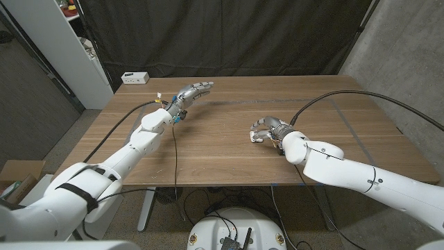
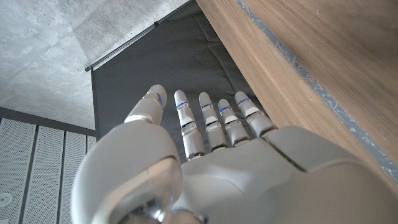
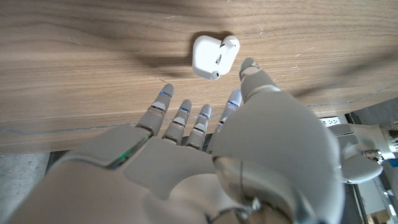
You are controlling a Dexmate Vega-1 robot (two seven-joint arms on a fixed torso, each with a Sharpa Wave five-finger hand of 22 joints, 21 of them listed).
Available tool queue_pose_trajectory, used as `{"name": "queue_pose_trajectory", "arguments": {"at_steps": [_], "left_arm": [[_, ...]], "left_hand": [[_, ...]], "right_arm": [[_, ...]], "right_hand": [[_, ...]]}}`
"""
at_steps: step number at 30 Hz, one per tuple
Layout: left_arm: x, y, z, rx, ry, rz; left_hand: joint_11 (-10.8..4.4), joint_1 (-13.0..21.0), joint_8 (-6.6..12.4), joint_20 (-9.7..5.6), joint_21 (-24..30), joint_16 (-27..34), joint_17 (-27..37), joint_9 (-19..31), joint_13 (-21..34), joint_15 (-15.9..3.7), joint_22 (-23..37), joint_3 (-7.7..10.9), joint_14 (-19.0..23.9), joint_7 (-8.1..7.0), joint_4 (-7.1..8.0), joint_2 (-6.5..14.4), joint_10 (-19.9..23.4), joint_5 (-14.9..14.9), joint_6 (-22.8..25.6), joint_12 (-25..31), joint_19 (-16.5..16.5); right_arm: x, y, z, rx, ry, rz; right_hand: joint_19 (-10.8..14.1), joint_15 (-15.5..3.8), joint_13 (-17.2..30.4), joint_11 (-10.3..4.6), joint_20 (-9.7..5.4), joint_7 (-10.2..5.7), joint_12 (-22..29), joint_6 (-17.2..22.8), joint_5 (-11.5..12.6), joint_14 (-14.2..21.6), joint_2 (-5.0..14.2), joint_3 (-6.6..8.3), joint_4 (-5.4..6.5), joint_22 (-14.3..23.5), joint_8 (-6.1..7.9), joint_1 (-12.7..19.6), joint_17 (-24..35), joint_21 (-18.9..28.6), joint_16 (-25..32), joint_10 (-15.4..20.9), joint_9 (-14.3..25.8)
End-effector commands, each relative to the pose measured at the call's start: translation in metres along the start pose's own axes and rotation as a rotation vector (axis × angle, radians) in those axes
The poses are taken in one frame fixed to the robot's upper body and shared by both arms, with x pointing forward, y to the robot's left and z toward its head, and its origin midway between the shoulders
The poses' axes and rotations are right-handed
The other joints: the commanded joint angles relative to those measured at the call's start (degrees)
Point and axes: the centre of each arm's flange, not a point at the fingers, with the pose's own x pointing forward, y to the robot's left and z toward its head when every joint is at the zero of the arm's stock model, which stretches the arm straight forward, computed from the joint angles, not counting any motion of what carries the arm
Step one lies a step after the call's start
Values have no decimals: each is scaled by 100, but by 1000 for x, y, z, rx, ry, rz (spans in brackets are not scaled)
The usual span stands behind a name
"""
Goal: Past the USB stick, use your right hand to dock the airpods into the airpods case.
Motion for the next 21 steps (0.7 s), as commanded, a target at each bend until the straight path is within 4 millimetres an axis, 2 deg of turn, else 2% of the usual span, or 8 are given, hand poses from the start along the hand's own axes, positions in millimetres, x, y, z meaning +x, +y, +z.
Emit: {"name": "queue_pose_trajectory", "arguments": {"at_steps": [1,5,21], "left_arm": [[-4,-6,3,2,-1,3],[-2,-8,3,1,0,2],[6,-3,-2,-15,0,-1]], "left_hand": [[-4,72,-2,1,10,-1,14,4,16,-264,21,-25,12,33,0,-10,12,-10,16,-9,7],[-2,73,-5,1,10,-2,14,5,16,-271,21,-31,8,40,3,-11,13,-12,11,-8,6],[-7,74,-14,-5,12,0,15,6,17,-267,22,-54,10,51,15,-18,23,-18,-4,-2,6]], "right_arm": [[2,15,-2,-109,-61,-47],[0,20,3,-186,-50,-74],[8,23,3,-201,-22,-75]], "right_hand": [[71,-818,37,-90,-24,-5,51,124,39,50,24,68,-25,23,71,125,33,21,39,52,21],[32,-819,49,-138,-56,-5,36,193,43,-15,29,78,-44,24,96,184,43,-6,18,29,34],[-14,-801,84,-215,-86,1,36,470,32,-24,28,81,-19,24,173,208,76,-30,23,54,35]]}}
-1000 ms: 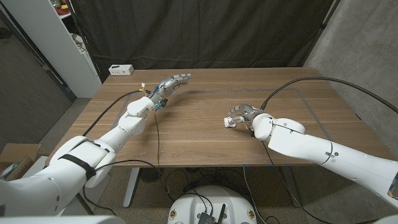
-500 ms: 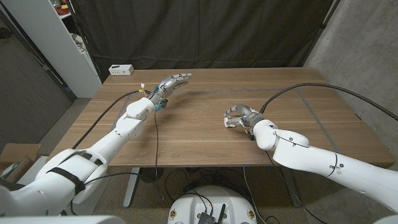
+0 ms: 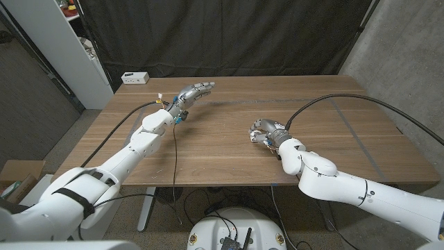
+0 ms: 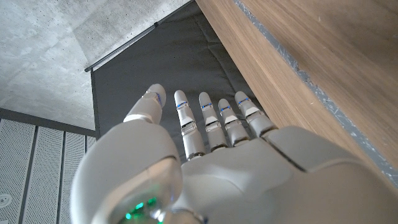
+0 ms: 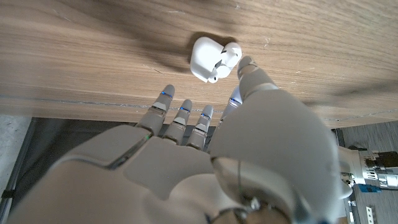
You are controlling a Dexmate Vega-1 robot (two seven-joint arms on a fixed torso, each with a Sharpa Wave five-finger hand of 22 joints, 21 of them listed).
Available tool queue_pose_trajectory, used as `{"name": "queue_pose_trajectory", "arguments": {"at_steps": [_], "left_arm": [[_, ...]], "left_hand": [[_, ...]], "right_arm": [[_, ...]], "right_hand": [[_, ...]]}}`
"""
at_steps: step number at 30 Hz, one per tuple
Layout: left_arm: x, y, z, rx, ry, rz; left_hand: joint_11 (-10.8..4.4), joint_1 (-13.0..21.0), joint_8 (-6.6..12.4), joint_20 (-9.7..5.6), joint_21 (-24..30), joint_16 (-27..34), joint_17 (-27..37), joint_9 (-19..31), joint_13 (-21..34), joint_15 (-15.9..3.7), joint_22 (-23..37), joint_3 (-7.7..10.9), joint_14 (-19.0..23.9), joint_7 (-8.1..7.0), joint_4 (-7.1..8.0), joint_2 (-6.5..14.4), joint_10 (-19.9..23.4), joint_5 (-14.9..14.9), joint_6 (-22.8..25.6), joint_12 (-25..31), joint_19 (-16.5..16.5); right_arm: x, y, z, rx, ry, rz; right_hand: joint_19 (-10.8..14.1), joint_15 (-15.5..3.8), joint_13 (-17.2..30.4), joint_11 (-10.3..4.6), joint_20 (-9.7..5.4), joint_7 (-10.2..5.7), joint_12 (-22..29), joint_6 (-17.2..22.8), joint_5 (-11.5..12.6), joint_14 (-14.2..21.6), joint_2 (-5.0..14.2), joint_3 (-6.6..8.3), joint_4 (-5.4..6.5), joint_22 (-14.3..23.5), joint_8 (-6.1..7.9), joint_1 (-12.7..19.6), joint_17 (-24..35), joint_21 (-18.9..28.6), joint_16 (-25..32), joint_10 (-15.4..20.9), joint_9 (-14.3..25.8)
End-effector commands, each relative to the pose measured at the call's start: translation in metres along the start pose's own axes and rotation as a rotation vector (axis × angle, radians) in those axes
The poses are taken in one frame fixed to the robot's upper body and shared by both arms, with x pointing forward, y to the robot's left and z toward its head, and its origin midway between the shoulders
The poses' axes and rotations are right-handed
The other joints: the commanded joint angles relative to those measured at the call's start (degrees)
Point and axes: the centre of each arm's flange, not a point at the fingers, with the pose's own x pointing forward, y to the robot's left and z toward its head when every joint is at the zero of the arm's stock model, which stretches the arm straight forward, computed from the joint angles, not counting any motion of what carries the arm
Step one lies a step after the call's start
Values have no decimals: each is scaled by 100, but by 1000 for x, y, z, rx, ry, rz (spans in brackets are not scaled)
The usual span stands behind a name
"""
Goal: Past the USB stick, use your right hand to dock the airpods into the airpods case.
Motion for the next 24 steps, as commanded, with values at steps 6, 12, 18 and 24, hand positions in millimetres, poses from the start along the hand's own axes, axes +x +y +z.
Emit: {"name": "queue_pose_trajectory", "arguments": {"at_steps": [6,12,18,24], "left_arm": [[7,4,-4,-20,-7,-2],[9,7,-4,-20,-1,-1],[13,7,-5,-22,2,-7],[14,8,-5,-22,2,-7]], "left_hand": [[-6,51,-17,-2,11,-1,15,7,16,-258,23,-21,6,57,11,3,16,-20,-11,-5,5],[3,52,-15,-4,12,0,15,8,17,-264,23,-29,8,70,15,4,15,-22,-7,-3,4],[8,51,-15,2,13,1,15,8,16,-261,23,-36,11,63,19,2,14,-23,-5,-4,4],[6,49,-20,-4,15,0,15,9,16,-262,24,-46,7,66,23,1,13,-25,-18,-3,7]], "right_arm": [[8,3,-3,-41,21,-8],[10,2,-4,-39,38,2],[12,3,-6,-29,50,22],[11,4,-9,-16,57,24]], "right_hand": [[25,-862,49,-76,-40,1,58,269,21,113,37,34,37,25,75,87,45,1,75,100,-9],[41,-866,63,-93,-52,-1,65,368,10,126,29,39,-1,26,87,163,47,4,85,134,-25],[48,-865,70,-84,-56,0,62,416,7,124,49,72,-14,26,91,216,51,5,81,137,-34],[52,-860,78,-86,-54,3,70,489,-13,123,43,76,5,26,100,206,60,4,80,174,-46]]}}
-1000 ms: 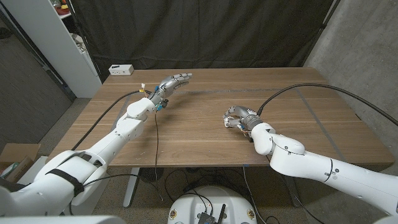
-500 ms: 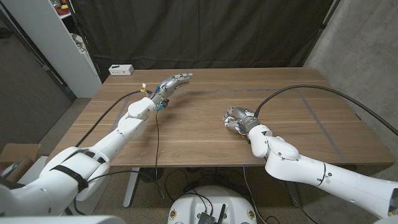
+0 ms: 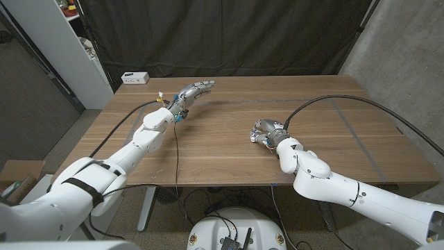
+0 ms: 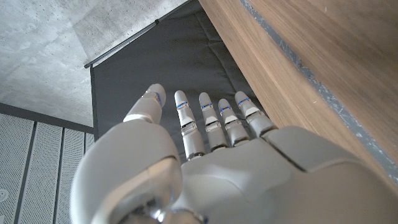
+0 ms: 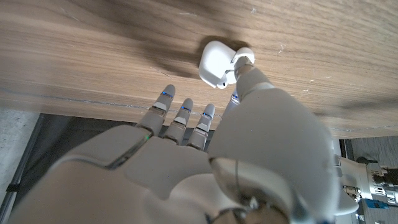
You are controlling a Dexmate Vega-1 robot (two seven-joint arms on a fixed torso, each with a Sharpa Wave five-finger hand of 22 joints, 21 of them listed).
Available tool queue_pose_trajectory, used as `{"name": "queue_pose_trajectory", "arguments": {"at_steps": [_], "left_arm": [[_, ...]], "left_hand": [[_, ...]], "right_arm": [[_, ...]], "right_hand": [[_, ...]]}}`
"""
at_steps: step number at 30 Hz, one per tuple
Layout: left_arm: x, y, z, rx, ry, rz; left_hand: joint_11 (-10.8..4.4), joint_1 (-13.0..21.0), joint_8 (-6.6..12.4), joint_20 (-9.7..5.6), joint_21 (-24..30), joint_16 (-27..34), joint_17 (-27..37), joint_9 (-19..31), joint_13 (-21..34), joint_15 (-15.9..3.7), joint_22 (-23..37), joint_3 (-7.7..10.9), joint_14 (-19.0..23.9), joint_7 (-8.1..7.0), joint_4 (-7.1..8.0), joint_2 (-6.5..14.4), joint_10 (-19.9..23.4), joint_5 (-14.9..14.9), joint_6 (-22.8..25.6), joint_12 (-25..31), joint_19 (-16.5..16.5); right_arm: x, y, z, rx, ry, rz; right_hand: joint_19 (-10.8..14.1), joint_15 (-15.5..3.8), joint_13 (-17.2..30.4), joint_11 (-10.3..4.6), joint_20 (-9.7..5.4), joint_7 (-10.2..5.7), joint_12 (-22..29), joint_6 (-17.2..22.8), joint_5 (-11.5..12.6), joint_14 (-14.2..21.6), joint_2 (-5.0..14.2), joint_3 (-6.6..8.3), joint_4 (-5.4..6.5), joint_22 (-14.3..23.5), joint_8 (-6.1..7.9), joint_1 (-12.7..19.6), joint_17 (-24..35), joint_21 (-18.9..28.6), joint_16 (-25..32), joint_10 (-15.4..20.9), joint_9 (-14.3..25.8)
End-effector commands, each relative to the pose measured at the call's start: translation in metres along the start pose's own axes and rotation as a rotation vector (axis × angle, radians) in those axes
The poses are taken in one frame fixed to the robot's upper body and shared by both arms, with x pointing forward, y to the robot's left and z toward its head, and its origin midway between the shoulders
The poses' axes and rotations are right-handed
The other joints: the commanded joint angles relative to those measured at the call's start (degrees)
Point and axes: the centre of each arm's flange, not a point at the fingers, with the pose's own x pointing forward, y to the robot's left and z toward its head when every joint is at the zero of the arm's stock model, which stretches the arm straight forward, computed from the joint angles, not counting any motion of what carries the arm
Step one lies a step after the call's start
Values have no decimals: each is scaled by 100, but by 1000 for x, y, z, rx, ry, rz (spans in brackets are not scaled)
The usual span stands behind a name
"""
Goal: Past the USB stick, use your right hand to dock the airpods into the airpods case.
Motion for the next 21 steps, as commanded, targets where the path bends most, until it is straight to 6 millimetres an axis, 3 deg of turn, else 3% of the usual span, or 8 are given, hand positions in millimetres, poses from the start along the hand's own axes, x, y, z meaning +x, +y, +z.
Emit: {"name": "queue_pose_trajectory", "arguments": {"at_steps": [1,12,21], "left_arm": [[4,2,-3,-3,7,-1],[5,-2,-2,-3,9,-5],[5,-5,-2,-2,10,-3]], "left_hand": [[9,49,-19,-1,14,-1,15,9,16,-264,24,-24,7,37,0,0,14,-25,14,-3,7],[2,50,-18,-1,14,-2,15,10,16,-262,24,-36,4,35,3,-2,11,-27,18,-3,3],[7,59,-20,-1,14,-2,14,10,18,-263,25,-39,5,43,3,6,6,-26,10,-2,1]], "right_arm": [[2,1,-5,20,19,17],[0,-2,-7,65,12,-5],[-2,-2,-9,111,16,-20]], "right_hand": [[25,-833,27,-9,-20,9,36,121,-18,52,-20,27,11,27,35,51,36,5,36,105,-6],[94,-836,60,-30,-41,4,62,443,-66,191,18,-40,122,29,90,-124,87,22,128,231,-43],[202,-871,82,-8,-58,15,93,619,-65,279,14,-81,125,30,141,-173,95,48,175,350,-35]]}}
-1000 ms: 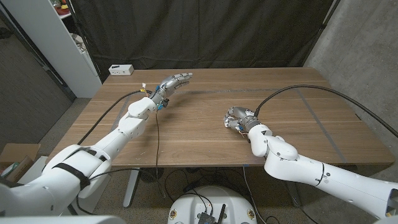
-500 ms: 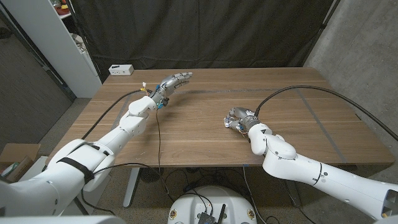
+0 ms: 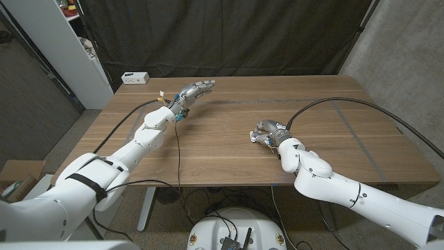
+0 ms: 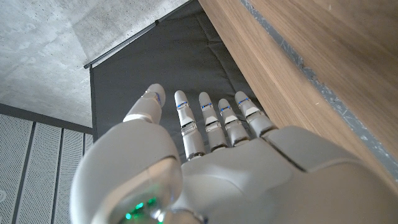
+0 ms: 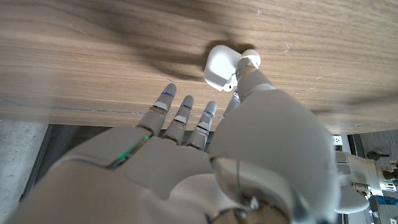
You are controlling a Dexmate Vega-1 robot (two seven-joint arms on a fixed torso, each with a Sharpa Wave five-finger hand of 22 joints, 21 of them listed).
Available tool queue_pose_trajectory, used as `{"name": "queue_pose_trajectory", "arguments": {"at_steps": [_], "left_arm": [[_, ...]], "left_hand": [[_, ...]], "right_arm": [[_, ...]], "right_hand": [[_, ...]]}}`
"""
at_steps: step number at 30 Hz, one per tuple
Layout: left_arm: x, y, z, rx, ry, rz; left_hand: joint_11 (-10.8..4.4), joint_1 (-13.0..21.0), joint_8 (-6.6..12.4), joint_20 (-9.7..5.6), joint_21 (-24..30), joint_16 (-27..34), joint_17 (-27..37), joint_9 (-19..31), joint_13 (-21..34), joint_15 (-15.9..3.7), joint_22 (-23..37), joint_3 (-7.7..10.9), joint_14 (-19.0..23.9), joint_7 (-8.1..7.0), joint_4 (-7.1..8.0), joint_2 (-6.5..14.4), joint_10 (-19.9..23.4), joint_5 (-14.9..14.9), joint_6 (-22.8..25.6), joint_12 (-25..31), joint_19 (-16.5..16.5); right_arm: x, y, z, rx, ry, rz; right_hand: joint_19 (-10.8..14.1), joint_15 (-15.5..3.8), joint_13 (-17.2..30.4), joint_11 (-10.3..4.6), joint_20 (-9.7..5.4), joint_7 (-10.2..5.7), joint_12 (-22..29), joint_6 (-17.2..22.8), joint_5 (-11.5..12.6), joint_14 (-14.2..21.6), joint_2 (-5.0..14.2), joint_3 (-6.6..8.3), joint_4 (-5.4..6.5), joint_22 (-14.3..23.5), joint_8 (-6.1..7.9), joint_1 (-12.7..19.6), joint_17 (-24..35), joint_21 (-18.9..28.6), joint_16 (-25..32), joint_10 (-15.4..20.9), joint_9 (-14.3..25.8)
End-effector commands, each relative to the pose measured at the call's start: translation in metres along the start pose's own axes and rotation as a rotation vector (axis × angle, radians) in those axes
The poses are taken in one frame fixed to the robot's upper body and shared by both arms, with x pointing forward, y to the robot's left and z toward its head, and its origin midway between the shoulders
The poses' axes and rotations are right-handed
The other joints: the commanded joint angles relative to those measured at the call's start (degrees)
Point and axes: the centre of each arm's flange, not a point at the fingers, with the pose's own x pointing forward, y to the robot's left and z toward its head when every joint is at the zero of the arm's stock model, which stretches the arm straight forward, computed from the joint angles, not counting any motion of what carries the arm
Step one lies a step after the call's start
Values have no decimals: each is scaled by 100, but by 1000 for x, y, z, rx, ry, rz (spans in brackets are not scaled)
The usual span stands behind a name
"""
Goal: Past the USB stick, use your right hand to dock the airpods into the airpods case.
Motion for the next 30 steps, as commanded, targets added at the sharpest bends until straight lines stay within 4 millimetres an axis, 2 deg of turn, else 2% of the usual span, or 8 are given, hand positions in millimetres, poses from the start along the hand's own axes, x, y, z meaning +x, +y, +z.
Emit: {"name": "queue_pose_trajectory", "arguments": {"at_steps": [1,10,13,21,30], "left_arm": [[1,-5,0,1,4,-3],[3,-6,2,3,5,-6],[4,-6,2,4,5,-9],[5,-8,2,4,11,-11],[4,-9,2,2,17,-11]], "left_hand": [[8,60,-19,1,15,-2,14,11,18,-261,25,-24,4,45,-13,6,9,9,12,-1,2],[13,65,-22,6,15,-5,13,11,20,-264,25,-29,-2,45,-12,10,11,9,4,2,1],[18,66,-24,4,16,-4,13,11,20,-262,25,-30,-1,49,-12,12,14,9,-3,3,2],[19,68,-22,0,17,-3,13,12,21,-265,25,-36,2,52,-10,13,10,9,0,3,2],[19,68,-19,3,17,-5,13,12,21,-262,26,-43,0,58,-8,12,11,9,8,4,1]], "right_arm": [[-2,-1,-1,65,-4,-23],[-5,1,-1,96,0,-9],[-5,1,0,95,-2,3],[-5,4,2,99,1,3],[-3,9,1,113,8,0]], "right_hand": [[70,-867,30,-7,6,11,50,79,-20,88,28,-25,16,30,37,-49,14,48,39,52,23],[106,-869,44,19,15,42,58,108,-12,132,3,-32,-12,30,69,-39,2,48,44,106,76],[101,-845,58,58,32,24,17,-104,3,99,-34,-6,-41,30,-32,-25,-10,32,0,42,74],[74,-822,77,102,69,16,-22,-289,6,52,-78,11,-34,31,-164,-76,-5,13,-42,-12,30],[76,-806,89,113,63,11,-20,-255,10,59,-87,29,-27,32,-187,-106,0,10,-53,20,4]]}}
